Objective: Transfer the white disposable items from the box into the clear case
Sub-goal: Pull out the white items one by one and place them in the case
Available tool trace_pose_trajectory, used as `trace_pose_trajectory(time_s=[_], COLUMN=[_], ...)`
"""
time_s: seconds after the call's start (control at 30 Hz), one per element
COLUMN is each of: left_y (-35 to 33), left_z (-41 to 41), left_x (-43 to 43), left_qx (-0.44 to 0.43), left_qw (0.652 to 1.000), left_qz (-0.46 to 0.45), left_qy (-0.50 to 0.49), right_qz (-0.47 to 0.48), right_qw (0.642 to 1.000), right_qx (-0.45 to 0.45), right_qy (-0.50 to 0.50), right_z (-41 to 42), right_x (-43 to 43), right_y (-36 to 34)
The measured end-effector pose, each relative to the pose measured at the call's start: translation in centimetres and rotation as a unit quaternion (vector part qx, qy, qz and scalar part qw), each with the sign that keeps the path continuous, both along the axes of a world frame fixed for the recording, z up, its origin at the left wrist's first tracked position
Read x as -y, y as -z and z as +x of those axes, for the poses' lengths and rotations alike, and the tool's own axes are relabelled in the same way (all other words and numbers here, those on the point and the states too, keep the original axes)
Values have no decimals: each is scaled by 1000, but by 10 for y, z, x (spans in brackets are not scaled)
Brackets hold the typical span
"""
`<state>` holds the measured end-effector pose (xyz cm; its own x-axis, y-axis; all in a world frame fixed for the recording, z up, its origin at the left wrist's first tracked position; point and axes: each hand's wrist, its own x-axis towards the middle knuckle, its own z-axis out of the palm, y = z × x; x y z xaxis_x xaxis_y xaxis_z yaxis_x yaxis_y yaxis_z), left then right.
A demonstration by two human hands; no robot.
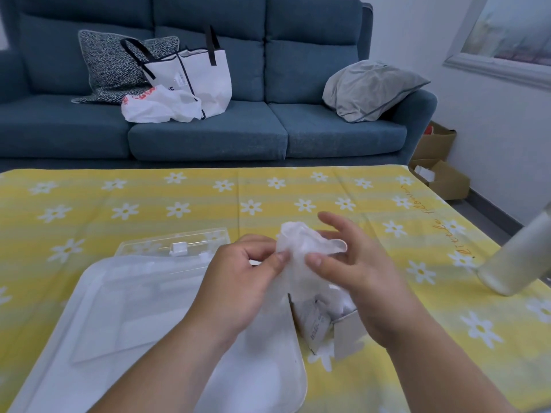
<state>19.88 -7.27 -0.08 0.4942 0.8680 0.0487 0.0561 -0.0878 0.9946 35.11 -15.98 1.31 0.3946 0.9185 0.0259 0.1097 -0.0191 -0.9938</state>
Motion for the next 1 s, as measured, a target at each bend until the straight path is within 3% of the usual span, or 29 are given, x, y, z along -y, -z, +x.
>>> trace_pose_trajectory(time_s=[0.1,0.23,0.4,0.53,0.67,0.77,0.9,1.0], left_y=[-8,-13,-12,-13,-13,-14,-14,-15], left_z=[-1,-2,-5,-4,-2,-4,-6,-4], left_x=[4,3,-4,-3,0,1,4,6], left_qx=[45,74,99,110,139,162,136,75], left_qw=[998,996,991,988,980,970,965,983], left_qz=[-29,-52,-82,-100,-140,-178,-216,-162], left_qy=[18,-7,-47,-44,-19,21,66,50], right_qz=[-14,-18,3,-5,-12,-45,-83,-49], right_qw=[997,997,998,995,995,980,968,975], right_qx=[29,72,-43,-65,-94,-191,-227,-215], right_qy=[-73,-16,43,73,13,-29,-63,-30], right_z=[-3,-1,7,12,17,17,7,1], right_x=[1,2,3,4,8,8,6,3], right_y=[1,-2,-9,-8,-12,-14,-13,-11])
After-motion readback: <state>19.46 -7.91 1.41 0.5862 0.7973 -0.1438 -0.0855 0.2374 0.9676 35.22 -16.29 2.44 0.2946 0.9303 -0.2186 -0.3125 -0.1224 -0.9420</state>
